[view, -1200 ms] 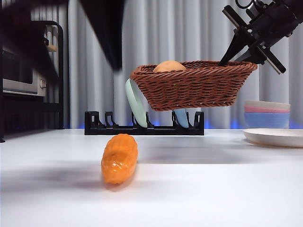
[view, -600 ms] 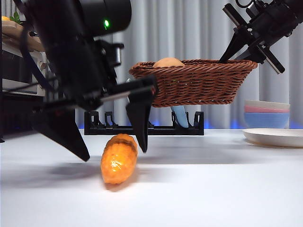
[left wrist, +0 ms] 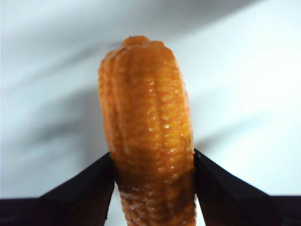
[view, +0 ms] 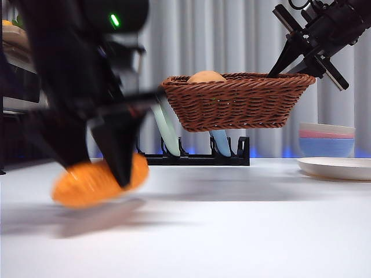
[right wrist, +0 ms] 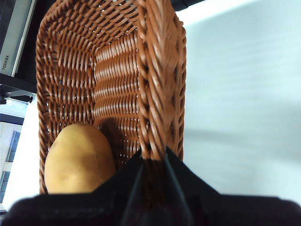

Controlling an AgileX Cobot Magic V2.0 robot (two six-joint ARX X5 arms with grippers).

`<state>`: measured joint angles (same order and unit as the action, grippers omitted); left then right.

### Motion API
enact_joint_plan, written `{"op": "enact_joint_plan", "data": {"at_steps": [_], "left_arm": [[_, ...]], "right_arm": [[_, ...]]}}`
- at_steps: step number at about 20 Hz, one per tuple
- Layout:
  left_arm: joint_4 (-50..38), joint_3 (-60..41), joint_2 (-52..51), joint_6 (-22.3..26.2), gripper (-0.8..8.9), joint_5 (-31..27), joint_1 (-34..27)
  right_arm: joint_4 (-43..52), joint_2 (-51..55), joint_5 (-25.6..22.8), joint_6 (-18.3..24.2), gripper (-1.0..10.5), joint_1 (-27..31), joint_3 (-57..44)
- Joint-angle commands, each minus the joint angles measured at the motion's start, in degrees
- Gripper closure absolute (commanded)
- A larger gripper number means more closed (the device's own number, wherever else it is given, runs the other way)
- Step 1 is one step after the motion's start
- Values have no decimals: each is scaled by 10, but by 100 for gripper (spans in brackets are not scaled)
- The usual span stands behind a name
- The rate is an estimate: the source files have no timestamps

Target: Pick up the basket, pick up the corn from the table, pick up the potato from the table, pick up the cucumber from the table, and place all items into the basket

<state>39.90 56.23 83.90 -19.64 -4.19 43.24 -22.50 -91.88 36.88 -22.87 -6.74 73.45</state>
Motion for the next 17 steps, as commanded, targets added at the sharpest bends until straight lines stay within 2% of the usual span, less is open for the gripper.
{"op": "enact_joint_plan", "data": {"at_steps": [1, 4, 7, 10, 13, 17], "left_arm": [[45, -3, -100, 18, 822, 2, 0], [59, 8, -252, -1, 821, 15, 0], [20, 59, -301, -2, 822, 11, -16], [-16, 130, -244, 29, 822, 14, -41], [-17, 203, -127, 71, 822, 14, -48], [-15, 276, 11, 109, 822, 12, -80]], "right_arm": [[8, -1, 5, -2, 958, -3, 3], [-1, -1, 2, 4, 958, -19, 3], [-7, -1, 3, 5, 958, -54, 3], [-7, -1, 0, 5, 958, -96, 3], [-7, -1, -28, 5, 958, -137, 3], [-14, -1, -29, 4, 958, -159, 3]]}}
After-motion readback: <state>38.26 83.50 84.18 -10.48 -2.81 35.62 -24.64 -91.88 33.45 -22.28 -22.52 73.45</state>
